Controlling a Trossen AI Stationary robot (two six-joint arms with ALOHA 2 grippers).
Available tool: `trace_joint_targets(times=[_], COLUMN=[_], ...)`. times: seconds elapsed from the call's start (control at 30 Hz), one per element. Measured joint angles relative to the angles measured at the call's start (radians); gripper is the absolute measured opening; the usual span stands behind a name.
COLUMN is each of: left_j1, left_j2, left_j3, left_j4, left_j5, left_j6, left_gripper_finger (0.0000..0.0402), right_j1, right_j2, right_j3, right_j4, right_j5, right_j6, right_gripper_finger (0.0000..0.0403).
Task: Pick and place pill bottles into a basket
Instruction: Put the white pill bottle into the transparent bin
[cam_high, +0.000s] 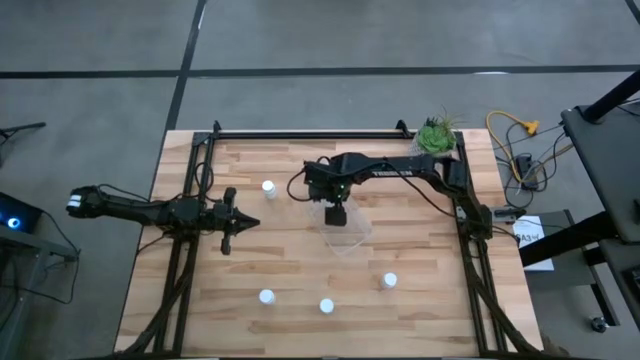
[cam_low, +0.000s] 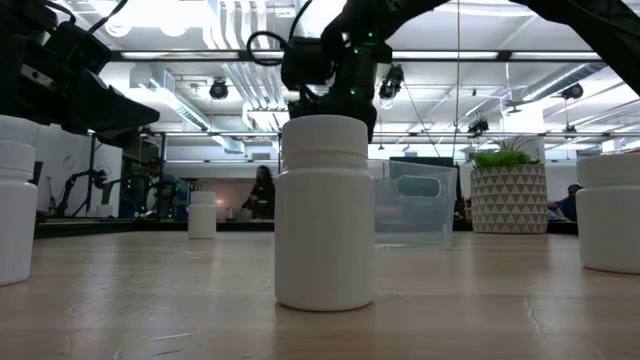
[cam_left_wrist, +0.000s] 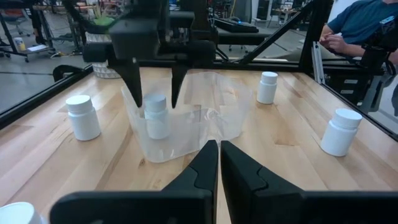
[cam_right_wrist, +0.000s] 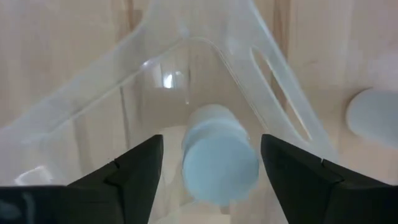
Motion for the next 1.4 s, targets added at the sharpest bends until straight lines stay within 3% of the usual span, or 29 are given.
trace_joint_targets(times=[0.6,1.0,1.4], left_j1=[0.000,0.000,0.000], left_j2=[0.000,0.000,0.000], left_j3=[0.000,0.000,0.000], left_j4=[0.000,0.000,0.000], left_j5=[0.000,0.007,0.006], left_j6=[0.000,0.000,0.000], left_gripper_finger=[0.0000,0.0000,0.0000], right_j1=[-0.045,-0.143,-0.227], right_j2=[-0.006,-0.007,-0.006], right_j3=[0.399,0.362,0.293], right_j4=[-0.292,-0.394,-0.235], right_j5=[0.010,0.008,0.005], right_j6=[-0.088,-0.088,-0.170], right_gripper_finger=[0.0245,0.0244,0.0244])
